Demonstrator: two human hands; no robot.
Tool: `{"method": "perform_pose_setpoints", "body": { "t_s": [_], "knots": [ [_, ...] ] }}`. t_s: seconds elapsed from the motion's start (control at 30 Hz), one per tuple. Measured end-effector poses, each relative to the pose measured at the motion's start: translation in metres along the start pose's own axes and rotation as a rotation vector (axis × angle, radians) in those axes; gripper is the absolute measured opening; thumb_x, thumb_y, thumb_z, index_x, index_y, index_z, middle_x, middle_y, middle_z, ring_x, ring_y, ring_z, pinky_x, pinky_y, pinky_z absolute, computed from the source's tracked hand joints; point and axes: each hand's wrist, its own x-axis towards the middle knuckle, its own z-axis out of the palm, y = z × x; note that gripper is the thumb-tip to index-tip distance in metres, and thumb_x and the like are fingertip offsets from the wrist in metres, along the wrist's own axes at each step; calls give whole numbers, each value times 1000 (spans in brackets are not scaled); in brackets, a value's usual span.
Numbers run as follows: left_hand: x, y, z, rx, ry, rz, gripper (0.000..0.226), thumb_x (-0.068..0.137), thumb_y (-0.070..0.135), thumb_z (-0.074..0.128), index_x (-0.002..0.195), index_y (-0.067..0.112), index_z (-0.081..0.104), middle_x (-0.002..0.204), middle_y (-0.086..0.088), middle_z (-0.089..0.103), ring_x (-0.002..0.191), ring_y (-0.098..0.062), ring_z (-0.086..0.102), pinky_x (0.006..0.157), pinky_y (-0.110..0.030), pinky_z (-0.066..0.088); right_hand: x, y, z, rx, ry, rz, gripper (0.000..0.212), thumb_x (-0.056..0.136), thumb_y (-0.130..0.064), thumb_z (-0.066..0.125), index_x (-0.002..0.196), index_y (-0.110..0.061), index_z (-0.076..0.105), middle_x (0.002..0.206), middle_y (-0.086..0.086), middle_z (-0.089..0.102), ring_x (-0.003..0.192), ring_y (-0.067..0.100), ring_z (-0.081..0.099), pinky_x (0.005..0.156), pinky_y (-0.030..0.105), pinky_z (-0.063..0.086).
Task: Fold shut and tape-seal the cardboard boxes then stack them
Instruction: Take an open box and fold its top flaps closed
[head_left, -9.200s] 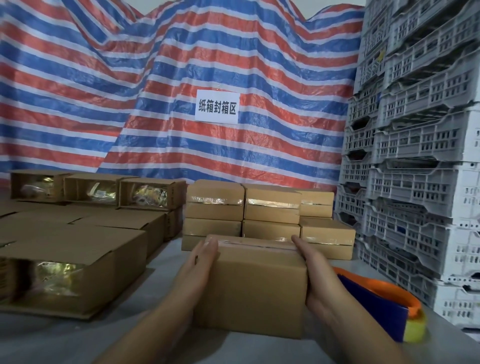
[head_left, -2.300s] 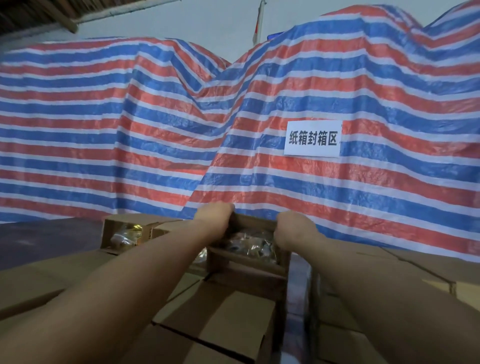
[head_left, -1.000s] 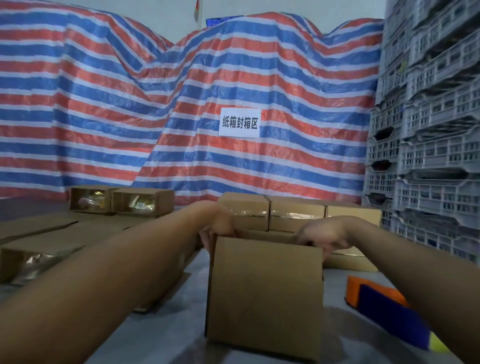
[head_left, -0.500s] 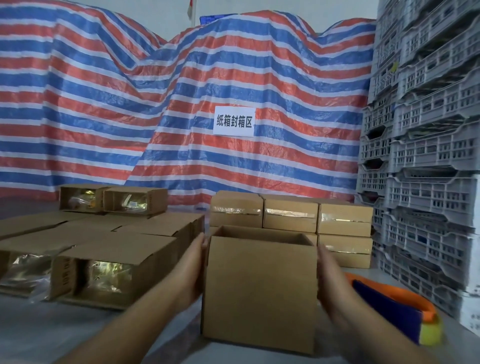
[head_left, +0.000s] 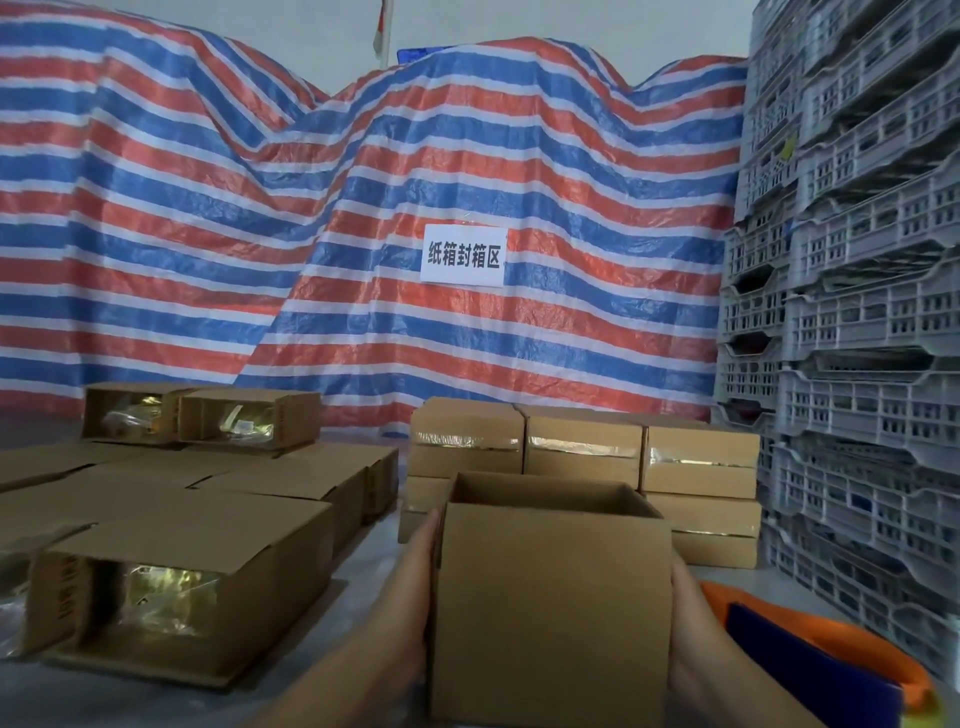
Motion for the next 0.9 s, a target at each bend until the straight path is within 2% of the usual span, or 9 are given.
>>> {"method": "perform_pose_setpoints", "body": {
  "t_s": [0.07,0.1,0.2,0.27,0.33,0.43,0.57,0.7,0.9],
  "knots": [
    [3,2,1,-13,40,-58,43,96,45,52,83,10,74,71,-8,74,57,-19,72,41,-25,51,1,0,-1,-7,-21,-27,74,100,-49,43,40,-11,65,47,2,54,36,15,50,42,26,45],
    [4,1,1,0,43,-52,41,98,43,51,84,12,72,67,-6,73,54,-17,71,40,-24,50,1,0,-2,-2,-30,-32,75,100,-50,42,39,-12,65,46,1,53,35,14,50,39,26,45],
    [0,1,4,34,13,4,36,100,46,47,106,18,69,84,0,77,73,-15,74,58,-28,56,-1,2,-1,14,-52,-25,75,98,-55,42,41,-13,65,46,0,53,36,15,50,36,27,46],
    [-9,6,5,-18,1,-41,49,97,53,47,106,13,73,97,-13,76,87,-27,74,73,-37,56,-2,3,-1,45,-59,-37,72,95,-57,45,43,-13,66,47,0,54,37,16,52,37,28,47],
    [-12,9,5,-42,-11,-38,53,97,52,46,106,8,73,102,-19,74,94,-32,70,84,-41,53,-2,4,-3,52,-59,-91,69,95,-57,46,45,-14,68,49,2,57,39,17,56,38,29,49],
    [-16,12,7,-54,-50,-17,49,97,49,48,102,9,74,100,-19,74,89,-29,70,80,-39,51,-1,3,-4,12,-68,-160,69,97,-53,44,47,-15,70,51,2,61,42,17,59,41,27,51],
    [-17,14,6,-87,-104,0,49,93,51,50,80,15,81,92,-13,75,75,-23,73,69,-34,51,-2,2,-2,-10,-88,-153,69,97,-54,43,49,-14,71,53,3,60,43,17,59,44,26,51],
    [-17,16,3,-56,-132,5,46,91,53,52,85,18,81,94,-12,75,80,-22,74,66,-31,54,-1,3,-2,-21,-87,-170,66,99,-50,43,51,-13,72,53,3,60,44,17,59,49,28,50],
    [-14,16,1,-27,-166,2,41,84,52,57,89,19,81,95,-11,76,83,-22,74,62,-30,56,-3,1,-1,-9,-91,-162,67,99,-48,43,49,-13,69,50,2,57,40,15,56,45,25,49]
  ]
}}
